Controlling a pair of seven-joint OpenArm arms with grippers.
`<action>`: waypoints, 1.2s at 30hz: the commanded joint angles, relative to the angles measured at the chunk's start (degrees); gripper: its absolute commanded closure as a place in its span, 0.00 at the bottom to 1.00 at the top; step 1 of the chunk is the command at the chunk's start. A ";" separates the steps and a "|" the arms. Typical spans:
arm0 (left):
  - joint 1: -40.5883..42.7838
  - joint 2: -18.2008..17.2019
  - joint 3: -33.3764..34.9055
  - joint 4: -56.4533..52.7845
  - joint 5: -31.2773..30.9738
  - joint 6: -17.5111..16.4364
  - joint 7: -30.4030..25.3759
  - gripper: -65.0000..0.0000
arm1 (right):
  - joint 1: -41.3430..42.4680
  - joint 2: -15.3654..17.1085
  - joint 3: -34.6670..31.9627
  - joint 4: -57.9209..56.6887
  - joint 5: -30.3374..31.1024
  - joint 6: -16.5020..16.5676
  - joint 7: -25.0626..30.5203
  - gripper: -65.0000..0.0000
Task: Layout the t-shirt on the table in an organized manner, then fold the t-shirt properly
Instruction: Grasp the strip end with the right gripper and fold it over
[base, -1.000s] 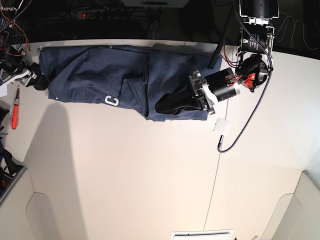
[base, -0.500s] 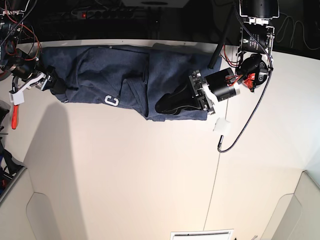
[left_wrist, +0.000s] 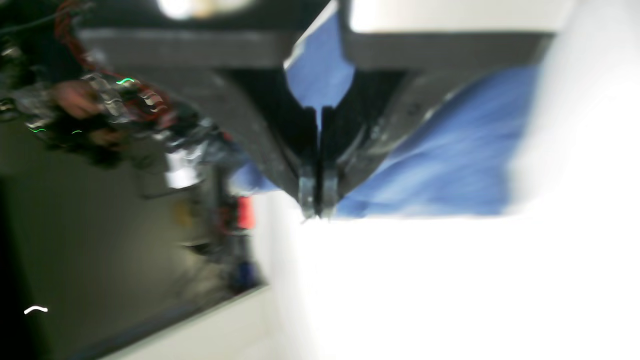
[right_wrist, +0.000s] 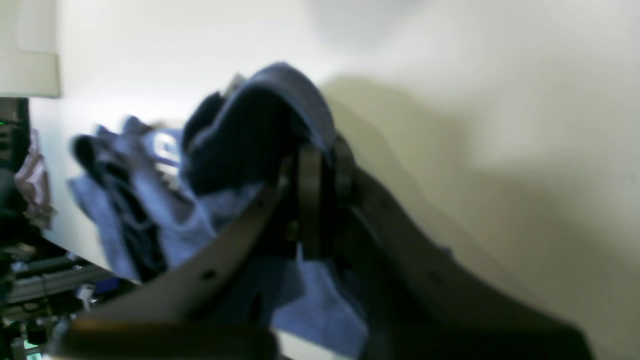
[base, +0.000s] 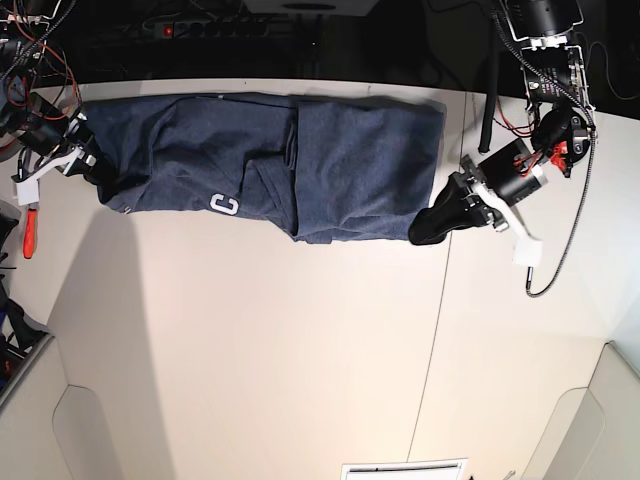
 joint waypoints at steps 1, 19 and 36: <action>0.50 -1.03 -0.68 0.94 0.74 -0.71 -1.88 1.00 | 0.59 0.92 0.46 2.29 2.97 0.42 -0.63 1.00; 8.00 -1.38 8.31 -1.70 13.42 -0.71 -11.32 1.00 | 0.61 -22.32 -25.20 23.78 -2.62 0.44 2.86 1.00; 6.99 -1.38 9.60 -1.70 13.38 -0.71 -12.20 1.00 | 0.61 -23.96 -43.36 23.74 -21.75 0.17 10.01 0.55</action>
